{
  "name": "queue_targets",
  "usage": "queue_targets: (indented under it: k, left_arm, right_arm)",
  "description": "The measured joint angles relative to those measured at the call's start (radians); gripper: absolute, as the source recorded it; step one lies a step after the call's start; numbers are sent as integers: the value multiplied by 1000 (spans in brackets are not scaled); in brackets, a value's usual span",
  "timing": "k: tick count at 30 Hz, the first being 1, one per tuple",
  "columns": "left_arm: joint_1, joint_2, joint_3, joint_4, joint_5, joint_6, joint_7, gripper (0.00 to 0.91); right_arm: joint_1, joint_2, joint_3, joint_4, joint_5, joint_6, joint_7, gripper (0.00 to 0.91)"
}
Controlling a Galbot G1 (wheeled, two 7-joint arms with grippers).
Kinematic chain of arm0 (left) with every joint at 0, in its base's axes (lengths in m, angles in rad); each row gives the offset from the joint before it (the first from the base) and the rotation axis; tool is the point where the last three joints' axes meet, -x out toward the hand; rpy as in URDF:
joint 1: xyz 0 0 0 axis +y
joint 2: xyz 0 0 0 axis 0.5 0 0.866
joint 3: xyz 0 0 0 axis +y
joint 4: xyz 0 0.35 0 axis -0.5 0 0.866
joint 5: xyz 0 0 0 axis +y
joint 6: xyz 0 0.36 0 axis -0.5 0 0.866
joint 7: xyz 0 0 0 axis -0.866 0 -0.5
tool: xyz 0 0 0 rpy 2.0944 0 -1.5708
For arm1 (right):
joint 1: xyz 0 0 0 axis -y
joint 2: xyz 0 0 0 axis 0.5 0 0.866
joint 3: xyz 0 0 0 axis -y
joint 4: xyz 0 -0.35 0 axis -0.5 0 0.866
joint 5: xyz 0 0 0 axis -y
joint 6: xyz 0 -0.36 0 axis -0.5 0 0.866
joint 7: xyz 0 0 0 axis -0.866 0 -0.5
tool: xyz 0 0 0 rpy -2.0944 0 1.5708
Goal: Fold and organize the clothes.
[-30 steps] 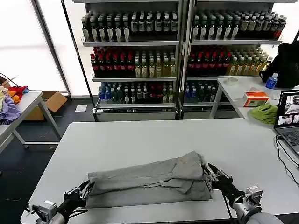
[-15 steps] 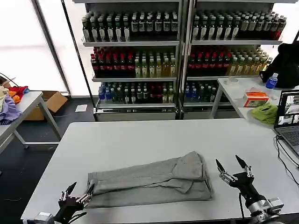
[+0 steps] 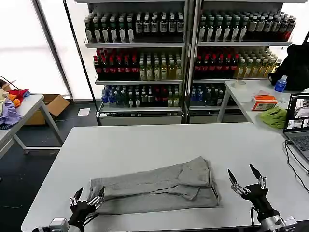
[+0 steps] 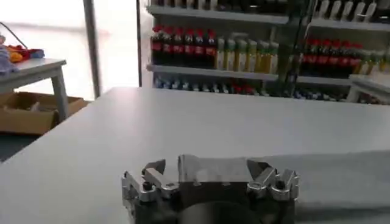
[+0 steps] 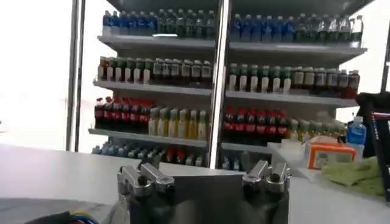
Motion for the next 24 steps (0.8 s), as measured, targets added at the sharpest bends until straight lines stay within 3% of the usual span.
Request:
queue_targets:
  k: [1,2,3,5,6,24]
  left_arm:
    - [-2,-4,3,10,1,-2,0,595]
    - [-5,-8,7,20,2,-4,0,272]
    - [-7,-11,10,28,3,-7,0,111]
    - [-11,-19,15,42,4,-11,2,81]
    - [-12,-21,17,46,4,-13,2,20]
    - [-38,-86,50,105,20,-65,3,10]
  right_arm:
    - [0,0,0,-1,0,3,-1,907]
    - [-1,0,1,-2,-1,5,-1,907]
    - [-2,0,1,-3,-2,8,-2,907]
    - [-4,0,2,-3,-2,11,-3,907]
    - [-5,0,3,-3,-3,13,-3,907]
    - [-7,5,13,-4,22,19,2,907]
